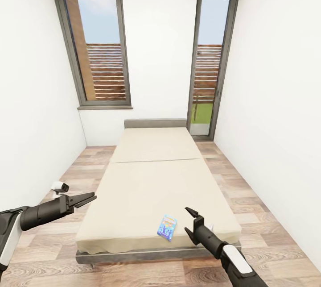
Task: Put all the toys in the child's room - the three board games (two on the bed and one on the table), the two jigsaw puzzles on the table, and the tennis ball on the table - inside the toy box on the table in the child's room.
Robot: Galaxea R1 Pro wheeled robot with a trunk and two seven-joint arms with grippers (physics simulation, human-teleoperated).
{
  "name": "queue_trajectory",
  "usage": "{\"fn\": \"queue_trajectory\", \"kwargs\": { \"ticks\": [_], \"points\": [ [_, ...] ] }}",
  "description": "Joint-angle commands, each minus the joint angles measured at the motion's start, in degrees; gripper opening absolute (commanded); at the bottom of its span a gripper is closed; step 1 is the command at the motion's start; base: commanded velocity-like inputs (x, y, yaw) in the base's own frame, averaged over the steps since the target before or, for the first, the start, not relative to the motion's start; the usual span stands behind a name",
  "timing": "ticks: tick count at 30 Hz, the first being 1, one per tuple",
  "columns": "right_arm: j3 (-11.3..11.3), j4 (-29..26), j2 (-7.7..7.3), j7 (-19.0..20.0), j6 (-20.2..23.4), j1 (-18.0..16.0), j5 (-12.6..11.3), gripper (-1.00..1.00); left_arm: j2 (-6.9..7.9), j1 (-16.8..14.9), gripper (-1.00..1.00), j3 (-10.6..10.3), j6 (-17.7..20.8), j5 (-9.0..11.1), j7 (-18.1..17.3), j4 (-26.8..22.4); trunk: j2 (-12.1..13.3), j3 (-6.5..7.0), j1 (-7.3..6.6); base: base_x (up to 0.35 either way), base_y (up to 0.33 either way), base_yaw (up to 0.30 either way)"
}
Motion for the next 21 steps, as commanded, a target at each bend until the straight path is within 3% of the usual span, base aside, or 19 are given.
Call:
{"fn": "queue_trajectory", "kwargs": {
  "ticks": [1,12,21],
  "points": [
    [-0.75,0.08,0.15,-0.04,1.36,-0.06,-0.42,1.0,0.05,-0.04,1.0,0.05,0.6,0.11,-0.13,0.01,-0.49,-0.27,0.24,0.0,0.0,0.0],
    [-1.28,0.22,1.09,-0.04,2.85,0.0,-0.65,1.0,-0.41,0.04,1.0,-0.44,0.6,0.08,-0.19,-0.62,-4.9,-2.25,2.65,0.0,0.0,0.0],
    [-0.97,0.22,1.4,-0.06,2.83,0.01,-0.39,1.0,-0.72,0.03,1.0,-3.69,0.6,0.16,-0.21,-1.85,-8.51,-3.86,4.63,0.0,0.0,0.0]
  ]
}}
